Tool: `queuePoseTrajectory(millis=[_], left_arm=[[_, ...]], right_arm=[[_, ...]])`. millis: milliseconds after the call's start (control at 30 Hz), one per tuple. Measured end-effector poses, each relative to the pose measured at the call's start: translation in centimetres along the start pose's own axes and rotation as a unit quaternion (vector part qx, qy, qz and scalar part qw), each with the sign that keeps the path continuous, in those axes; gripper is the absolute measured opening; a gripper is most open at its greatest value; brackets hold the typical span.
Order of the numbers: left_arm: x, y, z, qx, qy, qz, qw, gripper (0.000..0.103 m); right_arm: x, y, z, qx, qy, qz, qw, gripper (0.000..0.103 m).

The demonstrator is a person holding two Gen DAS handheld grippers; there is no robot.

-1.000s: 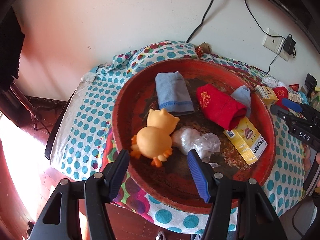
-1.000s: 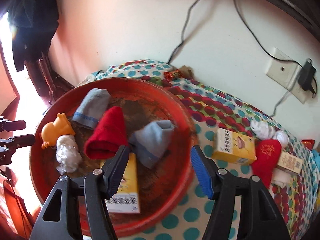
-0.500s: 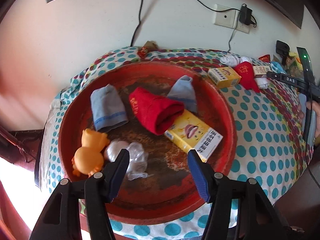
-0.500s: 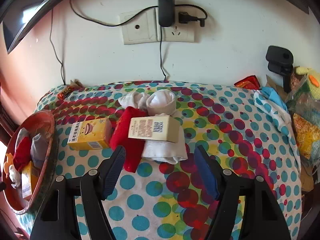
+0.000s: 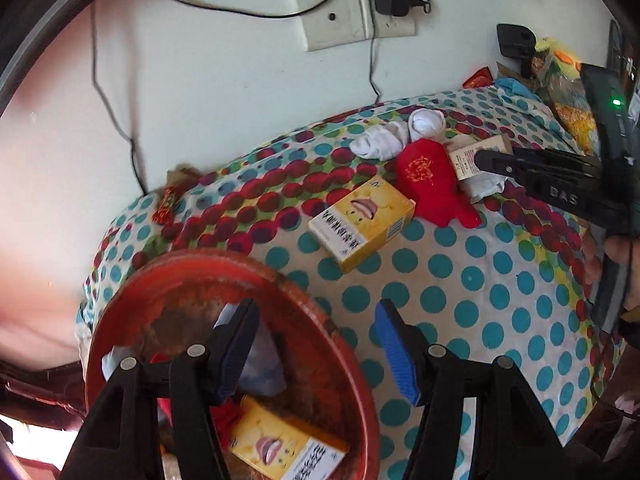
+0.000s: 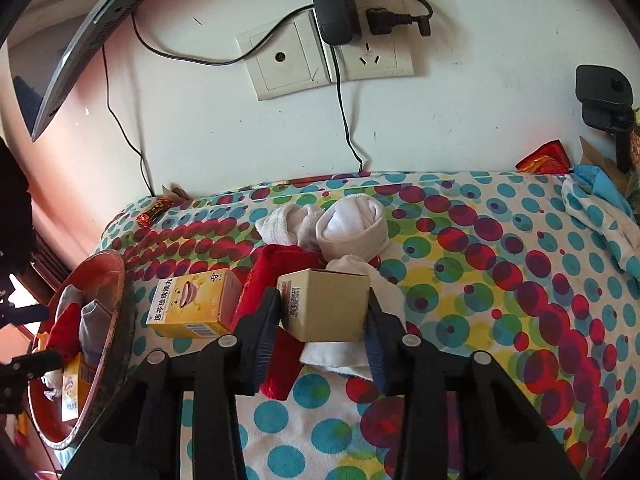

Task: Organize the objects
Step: 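Grasp the small beige box with the right tool, then grasp the yellow medicine box with the left tool while the right tool holds the beige box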

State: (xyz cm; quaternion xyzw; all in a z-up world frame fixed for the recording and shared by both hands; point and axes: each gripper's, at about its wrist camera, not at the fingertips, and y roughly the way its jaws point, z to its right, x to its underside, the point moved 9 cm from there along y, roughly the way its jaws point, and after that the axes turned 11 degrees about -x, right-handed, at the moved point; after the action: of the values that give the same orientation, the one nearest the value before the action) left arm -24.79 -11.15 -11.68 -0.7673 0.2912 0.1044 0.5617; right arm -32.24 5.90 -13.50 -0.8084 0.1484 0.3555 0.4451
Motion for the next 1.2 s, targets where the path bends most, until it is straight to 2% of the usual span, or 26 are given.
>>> queuePoseTrajectory(millis=[67, 167, 233, 367, 467, 600, 733, 900, 1000, 1067, 1200], left_arm=[[-1.6, 0.9, 1.2, -0.001, 0.034, 0.008, 0.9994, 0.062], [-3.6, 1.8, 2.8, 0.02, 0.094, 0.032, 0.9949, 0.062], [-4.5, 2.7, 3.5, 0.041, 0.119, 0.033, 0.9915, 0.062], [-4.9, 5.1, 4.6, 0.085, 0.164, -0.018, 0.9827, 0.062], [-4.8, 6.4, 5.3, 0.095, 0.199, -0.04, 0.9745, 0.062], [-5.1, 8.0, 5.7, 0.087, 0.216, -0.056, 0.9708, 0.062], [-4.9, 9.5, 5.9, 0.067, 0.218, -0.064, 0.9714, 0.065], [-3.9, 9.6, 6.6, 0.032, 0.219, -0.042, 0.9743, 0.067], [-3.1, 9.1, 6.6, 0.018, 0.182, -0.04, 0.9823, 0.067], [-2.4, 8.5, 6.5, 0.012, 0.152, -0.042, 0.9873, 0.063], [-0.3, 6.5, 6.7, 0.024, 0.104, -0.047, 0.9931, 0.06]], right_arm=[[0.7, -1.3, -0.3, -0.013, -0.01, 0.002, 1.0, 0.027], [2.6, -3.1, -0.3, -0.025, -0.017, -0.006, 1.0, 0.027], [4.2, -4.2, 0.0, -0.031, -0.014, -0.014, 0.999, 0.027], [6.9, -5.3, 0.8, -0.046, 0.004, -0.03, 0.998, 0.027], [7.9, -5.7, 1.1, -0.062, 0.016, -0.034, 0.997, 0.027], [8.1, -5.7, 1.3, -0.075, 0.016, -0.034, 0.996, 0.027], [8.0, -5.5, 1.2, -0.085, 0.014, -0.031, 0.996, 0.027], [7.8, -5.3, 1.1, -0.062, 0.0, -0.023, 0.998, 0.027], [7.3, -5.2, 1.5, -0.032, -0.005, -0.015, 0.999, 0.027], [6.9, -5.1, 1.7, -0.011, -0.009, -0.01, 1.0, 0.027], [6.4, -4.7, 2.2, 0.027, -0.014, -0.006, 1.0, 0.027]])
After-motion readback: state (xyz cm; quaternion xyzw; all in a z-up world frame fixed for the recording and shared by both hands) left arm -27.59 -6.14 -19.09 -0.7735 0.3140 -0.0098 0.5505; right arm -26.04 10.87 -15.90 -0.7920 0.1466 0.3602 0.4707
